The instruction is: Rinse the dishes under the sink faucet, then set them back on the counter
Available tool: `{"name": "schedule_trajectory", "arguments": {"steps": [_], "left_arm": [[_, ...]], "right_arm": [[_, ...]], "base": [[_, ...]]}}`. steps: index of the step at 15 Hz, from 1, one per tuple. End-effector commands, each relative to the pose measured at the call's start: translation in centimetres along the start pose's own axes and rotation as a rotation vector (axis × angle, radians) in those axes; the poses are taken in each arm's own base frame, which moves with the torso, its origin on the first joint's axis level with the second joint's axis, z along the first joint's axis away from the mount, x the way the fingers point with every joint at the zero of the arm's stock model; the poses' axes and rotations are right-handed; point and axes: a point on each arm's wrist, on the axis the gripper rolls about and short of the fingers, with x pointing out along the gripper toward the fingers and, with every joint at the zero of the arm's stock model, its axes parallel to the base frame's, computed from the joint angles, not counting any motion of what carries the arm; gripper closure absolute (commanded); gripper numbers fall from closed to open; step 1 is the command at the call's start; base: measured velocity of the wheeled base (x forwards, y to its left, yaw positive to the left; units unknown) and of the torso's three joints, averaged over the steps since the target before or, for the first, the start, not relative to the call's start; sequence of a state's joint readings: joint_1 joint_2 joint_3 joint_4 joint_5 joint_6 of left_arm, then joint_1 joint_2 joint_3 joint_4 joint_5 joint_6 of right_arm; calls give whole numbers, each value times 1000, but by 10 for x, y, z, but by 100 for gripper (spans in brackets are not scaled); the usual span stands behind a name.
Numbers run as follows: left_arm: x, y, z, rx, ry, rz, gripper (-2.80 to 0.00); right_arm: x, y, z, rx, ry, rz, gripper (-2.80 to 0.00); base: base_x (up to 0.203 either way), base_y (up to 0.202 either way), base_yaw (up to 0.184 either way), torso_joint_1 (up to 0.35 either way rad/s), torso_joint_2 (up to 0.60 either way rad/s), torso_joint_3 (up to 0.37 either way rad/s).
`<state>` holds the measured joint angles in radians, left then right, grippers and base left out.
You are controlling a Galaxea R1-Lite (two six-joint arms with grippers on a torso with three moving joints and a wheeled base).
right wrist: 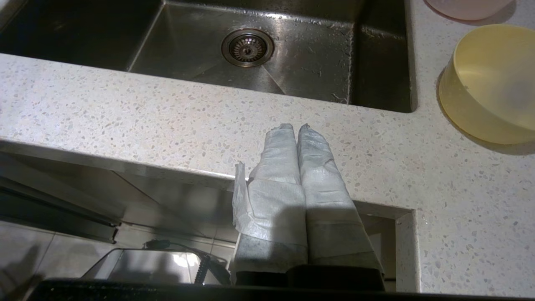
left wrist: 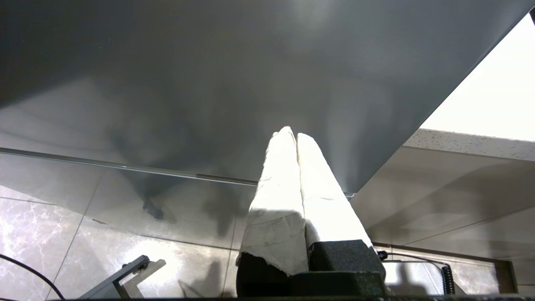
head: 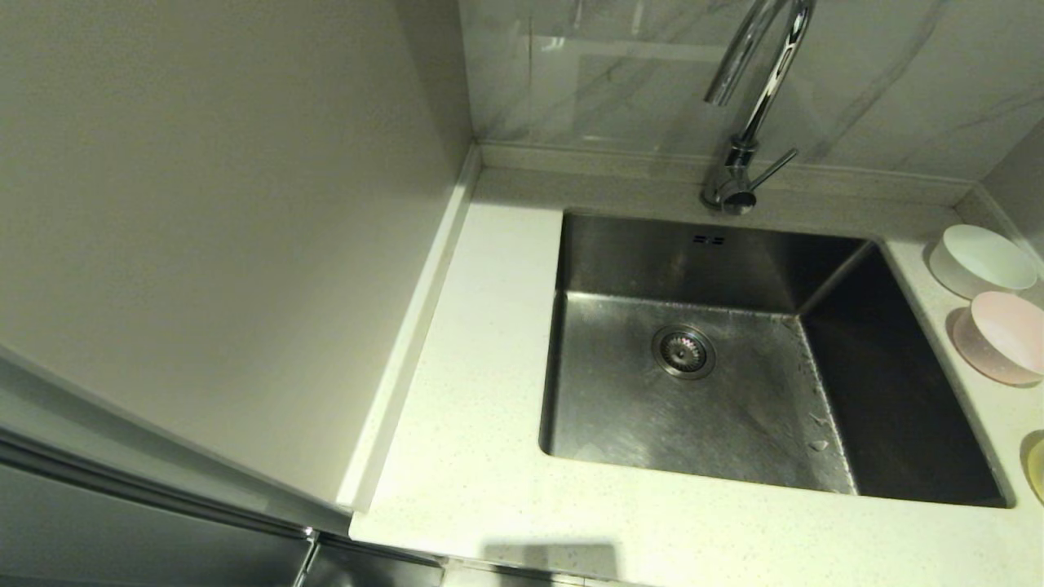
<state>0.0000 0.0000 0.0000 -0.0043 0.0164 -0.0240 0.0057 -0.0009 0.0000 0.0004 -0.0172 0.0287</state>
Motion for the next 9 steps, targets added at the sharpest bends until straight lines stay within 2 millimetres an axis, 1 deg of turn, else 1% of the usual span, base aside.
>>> {"name": "schedule_trajectory", "arguments": {"steps": [1, 9], "left_arm": [[0, 0, 0, -1, -2, 0, 0], [0, 0, 0, -1, -2, 0, 0]], "right_arm": [[0, 0, 0, -1, 1, 1, 0], [0, 0, 0, 0, 2, 1, 0]], "base": [[0, 0, 0, 0, 0, 0], [0, 0, 0, 0, 0, 0]]}}
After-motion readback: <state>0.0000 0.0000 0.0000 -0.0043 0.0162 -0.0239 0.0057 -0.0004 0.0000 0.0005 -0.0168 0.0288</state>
